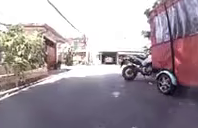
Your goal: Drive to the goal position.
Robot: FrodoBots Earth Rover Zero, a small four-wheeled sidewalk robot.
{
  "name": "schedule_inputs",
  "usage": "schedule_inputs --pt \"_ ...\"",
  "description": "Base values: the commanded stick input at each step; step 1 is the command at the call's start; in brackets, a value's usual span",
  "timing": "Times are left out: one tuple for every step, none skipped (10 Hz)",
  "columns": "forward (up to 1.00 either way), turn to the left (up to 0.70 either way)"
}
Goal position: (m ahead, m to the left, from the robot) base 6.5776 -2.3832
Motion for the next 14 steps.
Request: schedule_inputs --pt "1.00 0.00" --pt "1.00 0.00" --pt "1.00 0.00" --pt "1.00 0.00" --pt "1.00 0.00" --pt "1.00 0.00" --pt "1.00 0.00" --pt "1.00 0.00" --pt "1.00 0.00" --pt "1.00 0.00" --pt "1.00 0.00" --pt "1.00 0.00" --pt "1.00 0.00" --pt "1.00 0.00"
